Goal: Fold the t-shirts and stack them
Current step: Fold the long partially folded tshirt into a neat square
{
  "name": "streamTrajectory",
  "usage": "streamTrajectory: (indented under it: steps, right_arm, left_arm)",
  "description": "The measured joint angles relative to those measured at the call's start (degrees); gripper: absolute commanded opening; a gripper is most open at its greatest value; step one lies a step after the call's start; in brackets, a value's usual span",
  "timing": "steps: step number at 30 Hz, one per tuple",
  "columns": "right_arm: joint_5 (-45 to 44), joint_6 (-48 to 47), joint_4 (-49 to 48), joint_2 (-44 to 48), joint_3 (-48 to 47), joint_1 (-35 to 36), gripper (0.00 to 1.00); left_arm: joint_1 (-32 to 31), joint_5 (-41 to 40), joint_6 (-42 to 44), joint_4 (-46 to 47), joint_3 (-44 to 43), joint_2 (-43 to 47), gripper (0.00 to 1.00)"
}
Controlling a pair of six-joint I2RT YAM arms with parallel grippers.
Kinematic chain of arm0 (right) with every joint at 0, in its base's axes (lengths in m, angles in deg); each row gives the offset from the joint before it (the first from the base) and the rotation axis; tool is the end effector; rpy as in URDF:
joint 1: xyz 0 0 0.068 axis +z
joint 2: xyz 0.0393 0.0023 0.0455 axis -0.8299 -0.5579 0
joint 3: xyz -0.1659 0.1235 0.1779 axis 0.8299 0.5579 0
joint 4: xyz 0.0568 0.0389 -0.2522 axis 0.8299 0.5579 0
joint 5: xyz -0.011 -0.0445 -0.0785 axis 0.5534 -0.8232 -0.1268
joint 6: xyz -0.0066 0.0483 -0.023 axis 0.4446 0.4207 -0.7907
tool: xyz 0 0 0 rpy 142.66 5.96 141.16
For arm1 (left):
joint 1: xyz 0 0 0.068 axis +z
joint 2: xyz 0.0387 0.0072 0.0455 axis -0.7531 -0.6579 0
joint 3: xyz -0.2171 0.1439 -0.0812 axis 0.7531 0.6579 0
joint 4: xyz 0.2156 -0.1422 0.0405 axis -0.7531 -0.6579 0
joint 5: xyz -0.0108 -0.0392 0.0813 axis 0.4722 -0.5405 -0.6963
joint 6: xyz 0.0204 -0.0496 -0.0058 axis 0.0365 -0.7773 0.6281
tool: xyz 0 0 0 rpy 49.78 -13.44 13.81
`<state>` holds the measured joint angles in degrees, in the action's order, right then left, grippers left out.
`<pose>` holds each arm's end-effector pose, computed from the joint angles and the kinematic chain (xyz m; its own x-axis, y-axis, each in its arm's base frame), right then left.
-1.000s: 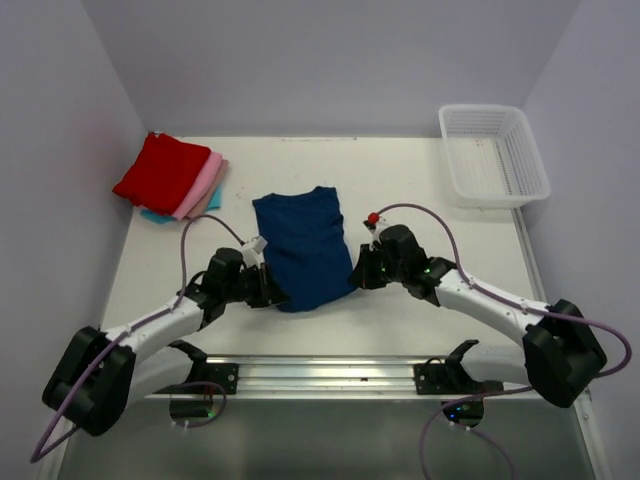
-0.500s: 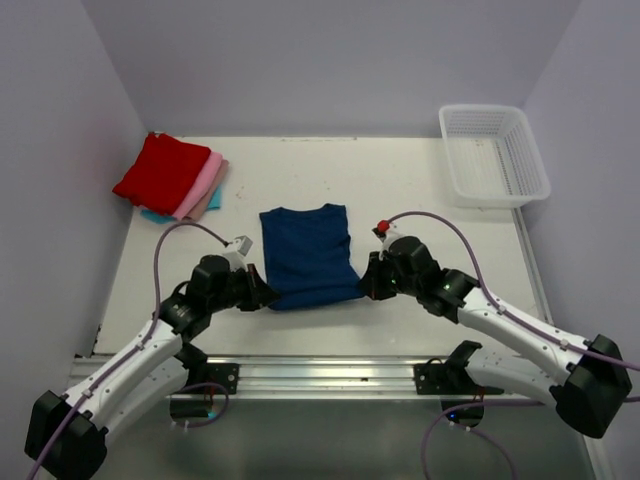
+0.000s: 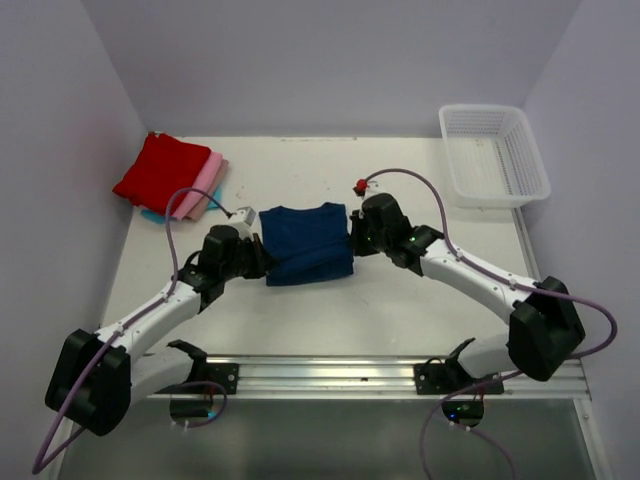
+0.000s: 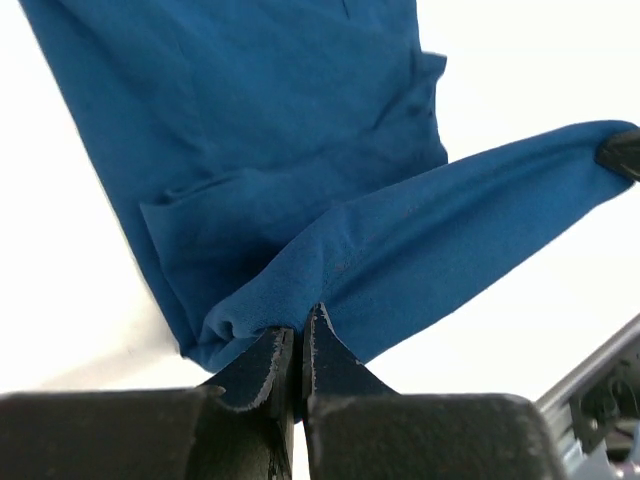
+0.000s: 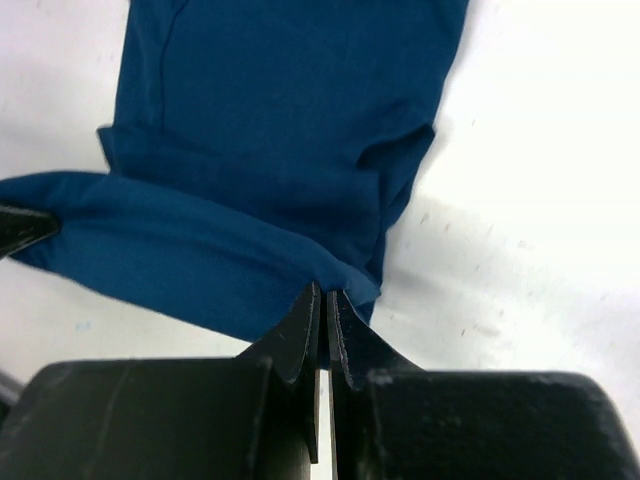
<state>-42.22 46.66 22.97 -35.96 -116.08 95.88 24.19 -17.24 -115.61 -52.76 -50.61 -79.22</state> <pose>0.2315 0.1887 0.2577 -0.6959 -0.0330 -0.7173 -0.3219 0.9073 0.2706 0.1968 -0.0984 0.1982 -0.7521 -0.2686 -0.6019 0.1585 0.8127 -0.5607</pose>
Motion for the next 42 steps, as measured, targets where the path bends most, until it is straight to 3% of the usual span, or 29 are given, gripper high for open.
streamTrajectory:
  steps: [13, 19, 24, 25, 26, 27, 29, 32, 37, 42]
  right_arm:
    - [1.8, -5.0, -3.0, -22.3, -20.2, -7.0, 0.00]
    - [1.0, -6.3, -2.4, -34.2, -33.5, -8.2, 0.00]
    - [-2.4, -7.0, 0.9, -47.9, -51.1, -9.0, 0.00]
    - [-3.2, -7.3, 1.7, -51.8, -56.9, -9.2, 0.19]
    - [-3.6, -7.5, 2.9, -56.3, -63.9, -9.6, 0.77]
    - [-3.9, -7.7, 3.0, -61.0, -70.7, -9.9, 0.99]
    - [-3.4, -8.1, 2.0, -67.6, -79.7, -10.8, 0.99]
    - [-1.9, -7.4, -0.9, -69.0, -78.2, -12.6, 0.99]
    - [-1.4, -7.0, -11.7, -60.9, -58.1, -15.5, 0.99]
    - [-0.9, -7.1, -18.2, -52.2, -45.2, -16.0, 0.99]
  left_arm:
    - [6.6, -0.6, 4.0, 7.4, -9.9, -12.1, 0.00]
    - [7.8, -0.8, 5.4, 10.9, -17.8, -26.4, 0.00]
    - [11.4, -0.3, 5.9, 12.9, -32.2, -43.1, 0.01]
    - [12.5, -1.0, 5.9, 13.2, -35.7, -46.4, 0.26]
    - [13.5, -2.3, 6.0, 13.2, -39.2, -49.4, 0.83]
    - [14.5, -3.7, 5.8, 12.8, -43.1, -52.3, 1.00]
    - [16.2, -7.7, 5.6, 13.0, -49.4, -56.4, 1.00]
    - [18.0, -12.8, 5.7, 14.1, -50.5, -55.9, 1.00]
    - [18.1, -15.1, 5.9, 17.9, -45.2, -49.8, 1.00]
    - [17.8, -11.0, 6.5, 20.6, -41.5, -46.3, 1.00]
